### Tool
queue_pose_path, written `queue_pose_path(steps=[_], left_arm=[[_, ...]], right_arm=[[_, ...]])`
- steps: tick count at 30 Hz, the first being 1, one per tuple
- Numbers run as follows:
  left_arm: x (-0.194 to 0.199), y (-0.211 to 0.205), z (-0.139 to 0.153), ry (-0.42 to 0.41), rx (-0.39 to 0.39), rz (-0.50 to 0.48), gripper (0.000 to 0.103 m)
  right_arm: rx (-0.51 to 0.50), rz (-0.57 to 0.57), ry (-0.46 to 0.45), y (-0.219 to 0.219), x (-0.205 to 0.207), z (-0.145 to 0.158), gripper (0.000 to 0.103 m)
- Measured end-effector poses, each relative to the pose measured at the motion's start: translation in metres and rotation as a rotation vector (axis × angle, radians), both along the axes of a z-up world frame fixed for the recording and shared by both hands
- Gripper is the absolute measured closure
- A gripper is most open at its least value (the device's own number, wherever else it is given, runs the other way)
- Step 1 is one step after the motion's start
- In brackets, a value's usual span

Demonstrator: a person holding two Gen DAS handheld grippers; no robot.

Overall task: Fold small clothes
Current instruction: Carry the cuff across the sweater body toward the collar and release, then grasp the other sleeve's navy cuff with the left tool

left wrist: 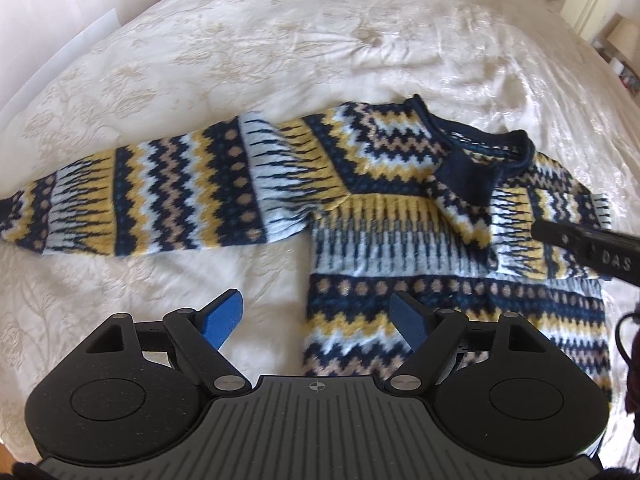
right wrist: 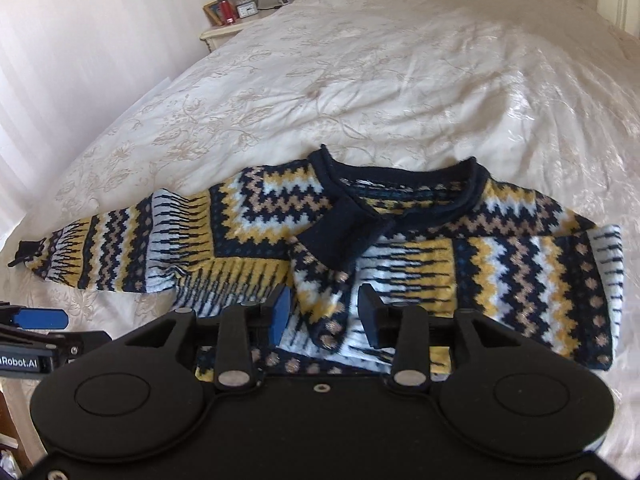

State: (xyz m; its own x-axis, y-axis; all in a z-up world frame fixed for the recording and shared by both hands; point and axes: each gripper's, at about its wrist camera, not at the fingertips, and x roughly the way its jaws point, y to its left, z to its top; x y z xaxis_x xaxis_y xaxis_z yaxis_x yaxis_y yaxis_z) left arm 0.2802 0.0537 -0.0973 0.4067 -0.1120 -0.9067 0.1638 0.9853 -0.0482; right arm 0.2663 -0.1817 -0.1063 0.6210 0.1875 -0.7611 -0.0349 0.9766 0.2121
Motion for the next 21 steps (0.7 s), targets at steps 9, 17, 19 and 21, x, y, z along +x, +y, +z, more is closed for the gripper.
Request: queue_pose_path(steps=[9,17,19,21], left_arm=[[0.021,-0.081,-0.016,-0.024,0.042,-0.151,0.023],[0.041,-0.156,-0.048,-0.050,0.126,-0.297,0.023],[0.048,-0.166,-0.058,-0.057,0.164,-0.310,0.023],[0.056,-0.169,-0.068,-0.059,0.200,-0.297,0.023]], right_arm=[[0.055,-0.173,0.087,-0.059,-0.041,-0.017,0.045],[0.086,-0.236,0.130,-0.087,-0.053,-0.031,0.045],[0.095,-0.244,0.134,-0.091,-0.052,-0.034,0.045],[0.101,-0.246,0.138,-0.095,-0.050,-0.036,0.045]])
